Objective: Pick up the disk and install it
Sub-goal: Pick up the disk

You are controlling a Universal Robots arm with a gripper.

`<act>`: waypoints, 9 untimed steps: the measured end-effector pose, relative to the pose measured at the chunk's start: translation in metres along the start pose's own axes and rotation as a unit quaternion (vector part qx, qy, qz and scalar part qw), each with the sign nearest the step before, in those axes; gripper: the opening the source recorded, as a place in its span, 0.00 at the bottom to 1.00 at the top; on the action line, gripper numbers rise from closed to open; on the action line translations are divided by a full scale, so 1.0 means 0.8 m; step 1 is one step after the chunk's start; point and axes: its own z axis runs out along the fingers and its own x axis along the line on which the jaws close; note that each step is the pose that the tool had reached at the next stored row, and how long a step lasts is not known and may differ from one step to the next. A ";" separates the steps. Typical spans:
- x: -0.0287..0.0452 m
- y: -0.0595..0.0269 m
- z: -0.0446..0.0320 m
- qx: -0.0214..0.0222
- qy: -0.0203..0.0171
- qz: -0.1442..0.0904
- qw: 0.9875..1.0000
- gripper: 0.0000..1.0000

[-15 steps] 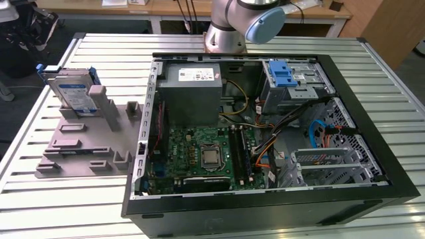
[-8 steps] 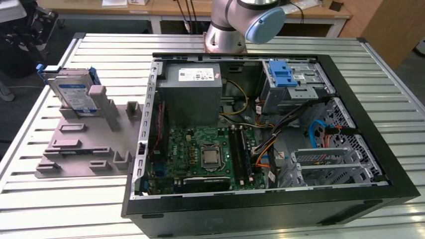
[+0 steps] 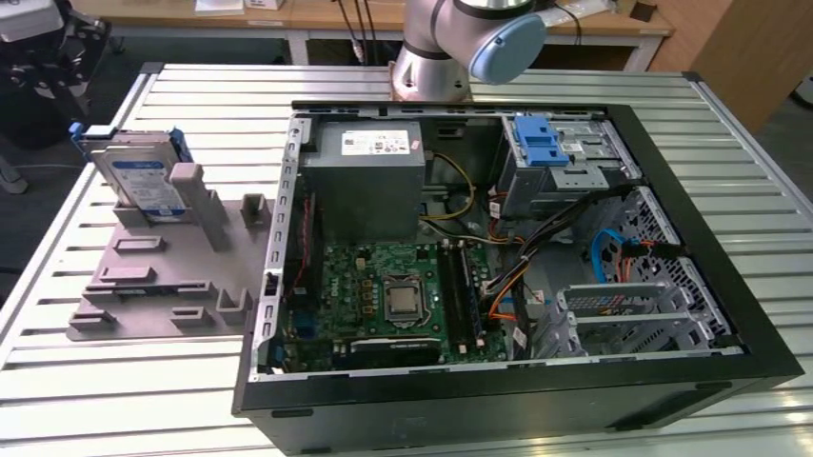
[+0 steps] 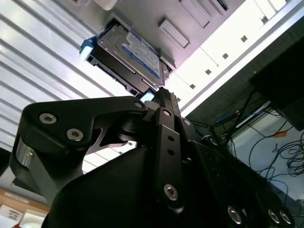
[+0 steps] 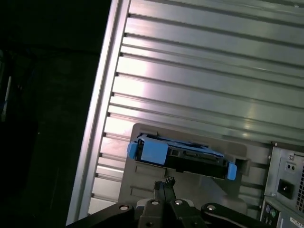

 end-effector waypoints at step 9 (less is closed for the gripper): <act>0.0000 0.000 0.0002 0.002 0.001 -0.061 0.998 0.11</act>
